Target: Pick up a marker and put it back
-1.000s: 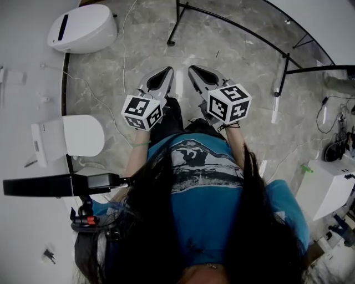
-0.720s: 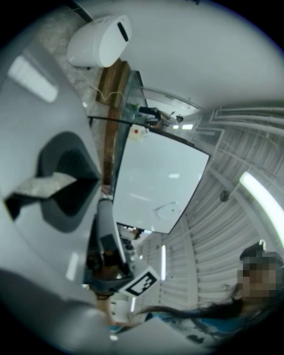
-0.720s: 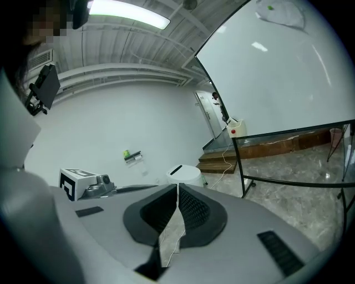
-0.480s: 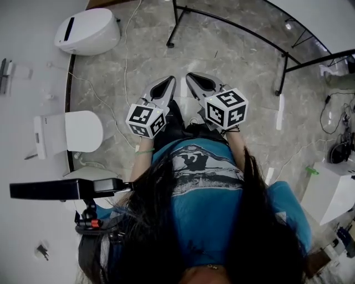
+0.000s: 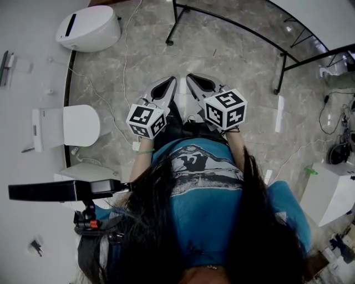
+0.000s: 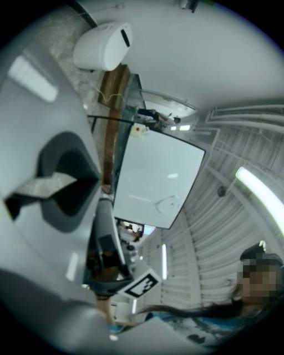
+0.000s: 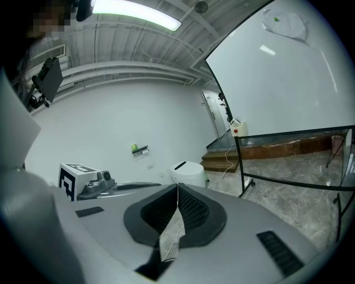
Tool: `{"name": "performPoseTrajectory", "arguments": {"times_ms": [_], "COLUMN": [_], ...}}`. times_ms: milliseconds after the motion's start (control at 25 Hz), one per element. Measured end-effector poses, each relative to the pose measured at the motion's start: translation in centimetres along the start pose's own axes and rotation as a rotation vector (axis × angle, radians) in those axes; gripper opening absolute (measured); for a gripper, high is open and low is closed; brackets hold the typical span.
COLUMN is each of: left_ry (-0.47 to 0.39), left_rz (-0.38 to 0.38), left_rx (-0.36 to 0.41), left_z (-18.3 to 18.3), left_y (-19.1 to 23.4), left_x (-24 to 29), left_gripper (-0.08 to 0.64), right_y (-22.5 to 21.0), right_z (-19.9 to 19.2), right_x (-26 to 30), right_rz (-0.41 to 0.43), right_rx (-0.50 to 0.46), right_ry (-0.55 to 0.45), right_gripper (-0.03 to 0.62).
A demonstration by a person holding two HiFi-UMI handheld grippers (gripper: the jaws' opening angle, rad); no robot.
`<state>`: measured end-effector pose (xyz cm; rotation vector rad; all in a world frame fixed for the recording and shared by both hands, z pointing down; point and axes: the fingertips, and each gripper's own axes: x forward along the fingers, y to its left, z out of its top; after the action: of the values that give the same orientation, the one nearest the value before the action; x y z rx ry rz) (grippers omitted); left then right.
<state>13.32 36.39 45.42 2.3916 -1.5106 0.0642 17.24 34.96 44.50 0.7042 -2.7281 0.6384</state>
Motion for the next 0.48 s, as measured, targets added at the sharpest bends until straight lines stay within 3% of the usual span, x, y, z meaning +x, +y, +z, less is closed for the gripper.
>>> {"name": "performPoseTrajectory", "arguments": {"times_ms": [480], "left_ry": [-0.008], "left_rz": [0.024], "left_rx": [-0.006], "left_z": [-0.9], "left_y": [0.0], "left_x": [-1.9], "left_gripper": [0.003], "right_y": [0.8], "right_z": [-0.7], "right_x": [-0.7], "right_rz": [-0.008], "right_rx": [-0.008], "right_ry": [-0.010], "right_gripper": [0.014]}}
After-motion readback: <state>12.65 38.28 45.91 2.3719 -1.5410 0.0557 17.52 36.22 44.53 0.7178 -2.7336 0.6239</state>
